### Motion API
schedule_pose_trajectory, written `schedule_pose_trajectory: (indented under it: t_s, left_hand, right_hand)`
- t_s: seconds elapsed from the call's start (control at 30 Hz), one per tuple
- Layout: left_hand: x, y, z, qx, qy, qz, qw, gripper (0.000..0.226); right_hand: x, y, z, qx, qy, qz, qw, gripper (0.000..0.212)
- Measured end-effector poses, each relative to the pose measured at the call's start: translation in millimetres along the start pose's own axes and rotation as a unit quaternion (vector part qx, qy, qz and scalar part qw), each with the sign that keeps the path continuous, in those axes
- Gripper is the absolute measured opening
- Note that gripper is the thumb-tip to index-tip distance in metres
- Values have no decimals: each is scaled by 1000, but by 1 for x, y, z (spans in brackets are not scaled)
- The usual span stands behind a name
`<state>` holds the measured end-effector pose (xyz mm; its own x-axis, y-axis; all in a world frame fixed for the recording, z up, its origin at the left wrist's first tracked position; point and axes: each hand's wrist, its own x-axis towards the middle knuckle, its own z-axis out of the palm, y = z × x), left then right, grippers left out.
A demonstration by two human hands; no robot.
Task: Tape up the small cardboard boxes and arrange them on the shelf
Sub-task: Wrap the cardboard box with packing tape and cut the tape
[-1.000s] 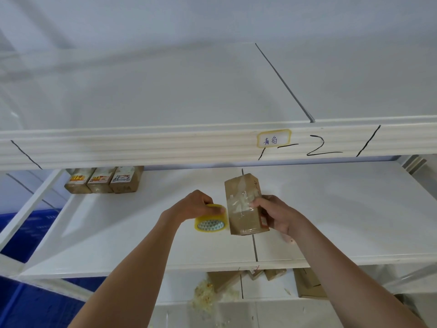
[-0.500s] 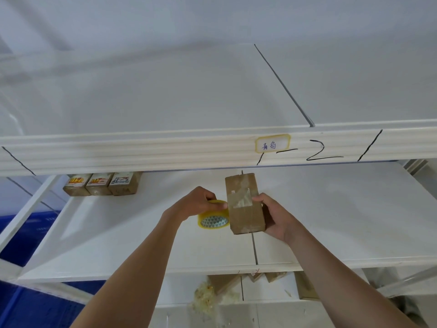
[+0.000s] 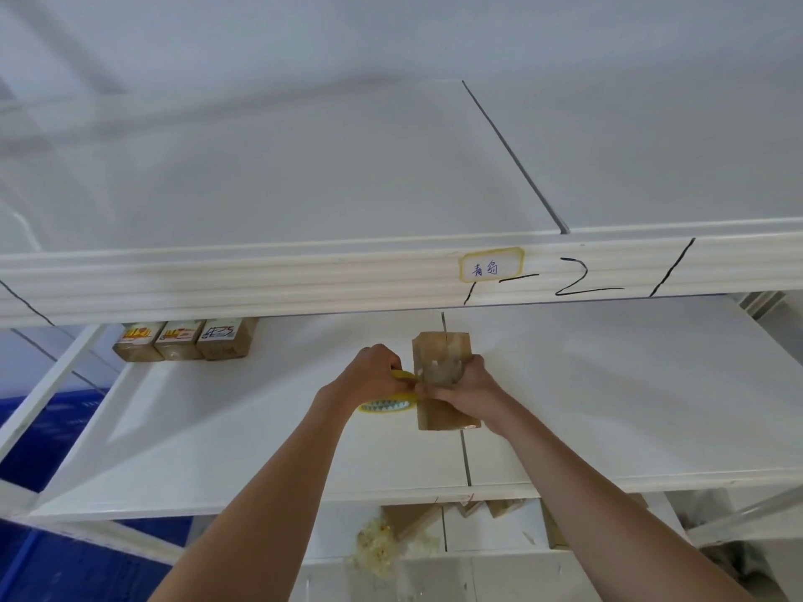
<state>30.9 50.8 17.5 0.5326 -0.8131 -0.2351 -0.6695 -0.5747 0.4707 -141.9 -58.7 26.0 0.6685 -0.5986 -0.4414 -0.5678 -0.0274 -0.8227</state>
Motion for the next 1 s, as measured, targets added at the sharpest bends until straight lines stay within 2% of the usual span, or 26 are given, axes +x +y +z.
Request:
schedule_pose_trajectory:
  t_s: [0.1,0.17,0.23,0.37,0.53,0.67,0.77,1.0]
  left_hand:
    - [1,2,0,42,-20,7,999,39]
    - [-1,-2,0,41,-37,5,998,43]
    - [-3,-6,1,19,-59,2,998,43]
    - [-5,-4,-1,8,-87,6,996,37]
    - [-6,-1,-4,34,-92,13,995,38]
    - [-8,-1,-3,20,-109,8,994,34]
    - [-9,-3,-5,7,-105,14,994,23]
    - [-13,-8,-5,2,-76,16,997,20]
  right_hand:
    - [6,4,5,-34,32,28,998,119]
    - [9,4,5,-58,32,41,997,125]
    - [10,6,6,-75,32,41,996,121]
    - [11,10,12,-72,81,22,994,107]
    - [11,8,11,-60,27,24,998,119]
    - [12,9,5,-63,37,16,997,104]
    - [11,12,2,-33,45,10,998,99]
    - [7,13,0,-21,55,21,998,100]
